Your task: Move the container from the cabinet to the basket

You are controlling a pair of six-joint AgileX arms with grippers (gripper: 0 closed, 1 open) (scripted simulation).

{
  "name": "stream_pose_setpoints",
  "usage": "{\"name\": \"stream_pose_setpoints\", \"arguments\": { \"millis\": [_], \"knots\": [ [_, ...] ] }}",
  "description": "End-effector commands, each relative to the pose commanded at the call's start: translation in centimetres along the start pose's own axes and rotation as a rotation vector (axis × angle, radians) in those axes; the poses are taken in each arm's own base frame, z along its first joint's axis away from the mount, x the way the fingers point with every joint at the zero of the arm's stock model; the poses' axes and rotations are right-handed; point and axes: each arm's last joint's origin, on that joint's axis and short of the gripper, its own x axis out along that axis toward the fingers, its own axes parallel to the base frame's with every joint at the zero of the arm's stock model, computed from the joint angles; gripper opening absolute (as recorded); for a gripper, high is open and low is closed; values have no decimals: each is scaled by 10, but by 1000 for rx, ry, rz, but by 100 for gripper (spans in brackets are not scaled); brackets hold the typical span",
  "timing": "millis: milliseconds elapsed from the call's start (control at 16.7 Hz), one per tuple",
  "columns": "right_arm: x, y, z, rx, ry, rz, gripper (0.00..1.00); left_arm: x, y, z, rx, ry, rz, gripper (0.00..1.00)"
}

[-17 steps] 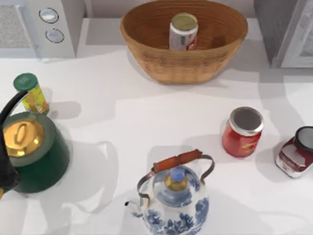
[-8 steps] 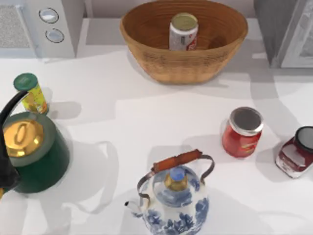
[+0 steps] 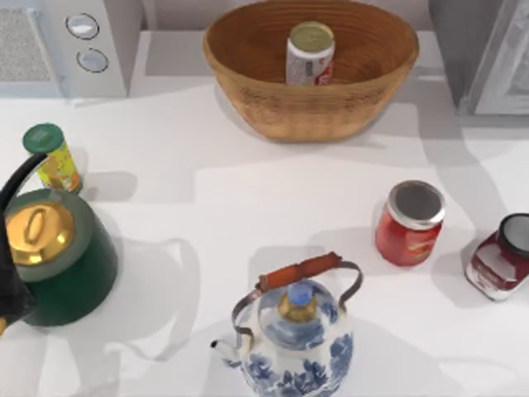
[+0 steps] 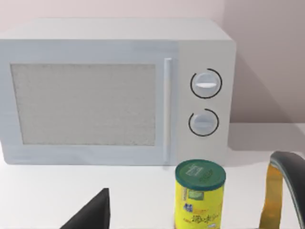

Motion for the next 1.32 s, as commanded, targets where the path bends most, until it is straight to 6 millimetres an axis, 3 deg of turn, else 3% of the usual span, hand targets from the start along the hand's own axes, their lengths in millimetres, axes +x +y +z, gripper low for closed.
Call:
{"name": "stream_pose_setpoints", "arguments": {
  "millis": [420, 780, 1020, 1320],
  "knots": [
    [-21, -12, -6, 1, -9, 2, 100, 0, 0, 0, 0, 0, 0, 100],
    [-72, -46, -54, -1, -5, 11, 100, 0, 0, 0, 0, 0, 0, 100],
    [-113, -68, -115, -2, -1, 21, 100, 0, 0, 0, 0, 0, 0, 100],
    [-149, -86, -237, -7, 54, 30, 100, 0, 0, 0, 0, 0, 0, 100]
  ]
}}
